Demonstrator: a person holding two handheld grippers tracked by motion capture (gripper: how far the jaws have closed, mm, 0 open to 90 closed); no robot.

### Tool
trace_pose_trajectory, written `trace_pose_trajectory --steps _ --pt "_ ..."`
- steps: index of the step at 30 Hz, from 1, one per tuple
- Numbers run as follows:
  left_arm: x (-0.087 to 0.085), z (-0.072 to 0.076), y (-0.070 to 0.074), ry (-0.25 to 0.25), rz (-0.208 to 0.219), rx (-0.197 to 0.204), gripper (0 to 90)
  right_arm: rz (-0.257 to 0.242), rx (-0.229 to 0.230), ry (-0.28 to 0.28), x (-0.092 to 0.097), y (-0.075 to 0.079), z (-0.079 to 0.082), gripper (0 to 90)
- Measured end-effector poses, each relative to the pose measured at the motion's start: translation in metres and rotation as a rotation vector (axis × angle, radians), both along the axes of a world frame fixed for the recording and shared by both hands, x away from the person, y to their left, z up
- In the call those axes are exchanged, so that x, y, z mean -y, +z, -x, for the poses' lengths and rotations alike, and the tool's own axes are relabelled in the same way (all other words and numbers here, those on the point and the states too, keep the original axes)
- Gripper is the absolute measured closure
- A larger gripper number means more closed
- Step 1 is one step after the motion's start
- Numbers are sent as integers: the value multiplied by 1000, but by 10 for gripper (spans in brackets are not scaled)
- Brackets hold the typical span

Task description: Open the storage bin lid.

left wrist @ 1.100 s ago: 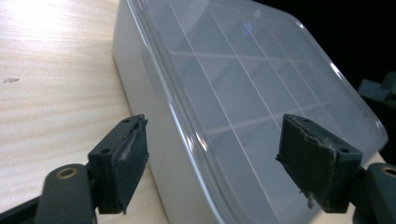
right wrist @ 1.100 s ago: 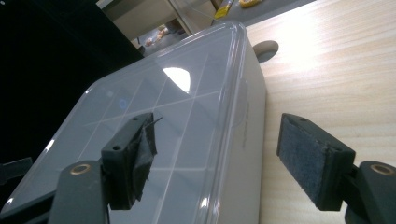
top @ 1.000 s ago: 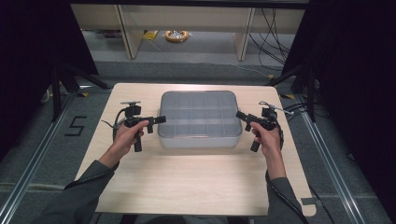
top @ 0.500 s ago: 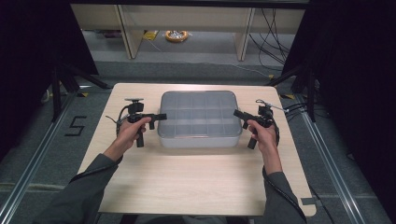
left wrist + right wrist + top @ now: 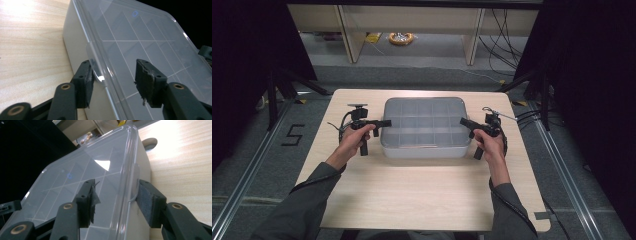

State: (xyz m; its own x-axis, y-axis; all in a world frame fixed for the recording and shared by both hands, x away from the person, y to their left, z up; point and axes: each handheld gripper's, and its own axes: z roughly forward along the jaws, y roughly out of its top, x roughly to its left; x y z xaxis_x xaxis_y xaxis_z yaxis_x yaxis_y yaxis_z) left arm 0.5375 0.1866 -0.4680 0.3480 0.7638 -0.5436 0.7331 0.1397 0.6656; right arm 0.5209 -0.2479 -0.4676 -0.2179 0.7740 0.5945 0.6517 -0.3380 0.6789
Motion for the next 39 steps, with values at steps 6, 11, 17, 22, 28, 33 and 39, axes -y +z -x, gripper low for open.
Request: trace_pose_trajectory --steps 6,11,17,22,28,33,39 --pt "-2 3 4 13 3 23 535 29 51 -35 0 5 2 559" --pt "-5 7 12 26 23 55 573 12 95 -41 -3 15 8 608" --pt "-12 13 22 34 43 84 606 -14 120 -52 -7 25 15 630" --pt "-14 22 34 40 71 118 615 -19 152 -45 -6 35 23 638" --pt "-17 36 47 27 86 151 621 -64 145 -52 -7 46 37 637" --pt "-18 54 53 -5 85 169 630 -59 161 -42 -5 50 54 636" --pt "-17 82 50 -39 68 177 631 -47 139 -51 -3 50 83 634"
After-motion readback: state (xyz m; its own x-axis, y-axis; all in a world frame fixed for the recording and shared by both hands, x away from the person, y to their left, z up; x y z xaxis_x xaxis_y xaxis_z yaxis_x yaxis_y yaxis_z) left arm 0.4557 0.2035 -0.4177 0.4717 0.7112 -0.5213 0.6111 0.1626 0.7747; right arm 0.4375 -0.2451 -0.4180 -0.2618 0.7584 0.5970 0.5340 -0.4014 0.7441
